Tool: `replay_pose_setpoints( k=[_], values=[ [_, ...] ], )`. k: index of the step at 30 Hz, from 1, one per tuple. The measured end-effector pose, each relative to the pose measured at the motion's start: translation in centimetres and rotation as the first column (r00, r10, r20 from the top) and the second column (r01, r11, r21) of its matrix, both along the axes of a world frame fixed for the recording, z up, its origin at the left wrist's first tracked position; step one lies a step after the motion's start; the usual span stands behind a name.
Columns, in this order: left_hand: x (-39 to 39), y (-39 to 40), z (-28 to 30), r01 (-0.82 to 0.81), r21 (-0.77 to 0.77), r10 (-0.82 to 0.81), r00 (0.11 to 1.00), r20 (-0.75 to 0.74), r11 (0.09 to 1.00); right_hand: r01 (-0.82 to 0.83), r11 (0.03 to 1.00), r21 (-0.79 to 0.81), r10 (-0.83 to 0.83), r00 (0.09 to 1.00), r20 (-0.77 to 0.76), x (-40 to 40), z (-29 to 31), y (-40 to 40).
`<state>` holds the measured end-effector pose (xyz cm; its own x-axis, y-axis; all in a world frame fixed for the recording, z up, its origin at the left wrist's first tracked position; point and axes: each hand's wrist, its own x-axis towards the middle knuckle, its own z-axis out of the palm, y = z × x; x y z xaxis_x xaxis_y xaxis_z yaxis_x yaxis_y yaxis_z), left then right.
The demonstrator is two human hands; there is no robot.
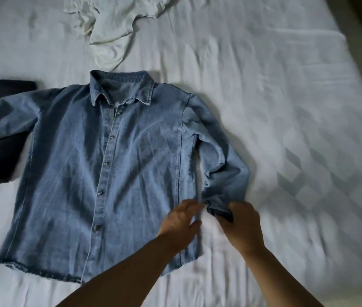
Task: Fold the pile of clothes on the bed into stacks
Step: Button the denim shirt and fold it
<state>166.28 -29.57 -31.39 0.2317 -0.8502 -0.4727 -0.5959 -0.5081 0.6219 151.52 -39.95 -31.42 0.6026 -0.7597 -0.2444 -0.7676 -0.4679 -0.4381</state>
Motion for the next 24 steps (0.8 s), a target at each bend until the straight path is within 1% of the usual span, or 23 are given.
replay_pose_setpoints(
  k=[1,2,5,7,8,10,12,14,15,16,17,18,19,21,22,24],
  values=[
    [-0.8,-1.0,0.3,0.009,-0.016,-0.010,0.998,-0.058,1.000,0.046,0.996,0.081,-0.052,0.996,0.075,-0.4,0.5,-0.7],
    [-1.4,-1.7,0.4,-0.002,-0.034,-0.001,0.995,-0.096,0.999,0.078,0.982,0.173,-0.099,0.989,0.111,-0.5,1.2,-1.2],
    [-2.3,-3.4,1.2,-0.164,-0.119,0.140,0.972,-0.189,0.979,0.134,0.932,0.338,-0.218,0.950,0.222,-0.7,3.6,-2.4],
    [-2.3,-4.6,2.3,-0.256,-0.196,0.215,0.954,-0.207,0.946,0.124,0.889,0.441,-0.261,0.929,0.264,-0.6,5.1,-3.5],
    [-2.1,-5.0,2.6,-0.290,-0.207,0.244,0.944,-0.221,0.934,0.112,0.872,0.477,-0.268,0.924,0.272,-0.5,5.8,-4.0],
    [-1.7,-6.0,4.2,-0.335,-0.160,0.277,0.913,-0.301,0.929,0.099,0.832,0.546,-0.295,0.912,0.284,-0.3,7.5,-5.2],
    [-1.4,-6.8,5.6,-0.328,-0.113,0.253,0.870,-0.424,0.938,0.066,0.762,0.645,-0.343,0.885,0.315,0.0,9.4,-5.9],
    [-1.3,-7.3,7.4,-0.314,-0.116,0.230,0.860,-0.456,0.942,0.009,0.676,0.737,-0.383,0.859,0.340,0.3,11.1,-6.4],
    [-1.2,-7.6,8.1,-0.348,-0.125,0.254,0.847,-0.468,0.929,-0.019,0.642,0.767,-0.388,0.854,0.346,0.3,11.8,-6.6],
    [-1.1,-7.8,9.0,-0.419,-0.126,0.311,0.815,-0.488,0.899,-0.038,0.611,0.791,-0.395,0.851,0.346,0.3,12.4,-6.8],
    [-0.9,-8.1,9.8,-0.500,-0.125,0.378,0.774,-0.509,0.857,-0.043,0.591,0.805,-0.399,0.853,0.338,0.3,12.9,-7.0],
    [-0.5,-8.2,10.5,-0.575,-0.144,0.448,0.750,-0.487,0.806,-0.038,0.582,0.812,-0.398,0.858,0.325,0.2,13.3,-7.1],
    [0.1,-8.2,11.0,-0.620,-0.191,0.507,0.752,-0.422,0.760,-0.030,0.600,0.800,-0.376,0.871,0.315,0.1,13.8,-7.1],
    [1.2,-7.9,11.5,-0.623,-0.285,0.560,0.781,-0.276,0.728,-0.034,0.690,0.723,-0.276,0.911,0.306,0.1,14.3,-7.0],
    [1.4,-7.7,11.9,-0.609,-0.291,0.557,0.793,-0.247,0.738,-0.036,0.737,0.674,-0.235,0.923,0.306,0.2,14.6,-6.8],
    [1.4,-7.1,12.8,-0.607,-0.242,0.543,0.790,-0.283,0.757,-0.012,0.799,0.602,-0.246,0.906,0.345,0.9,14.9,-6.3]
  ],
)
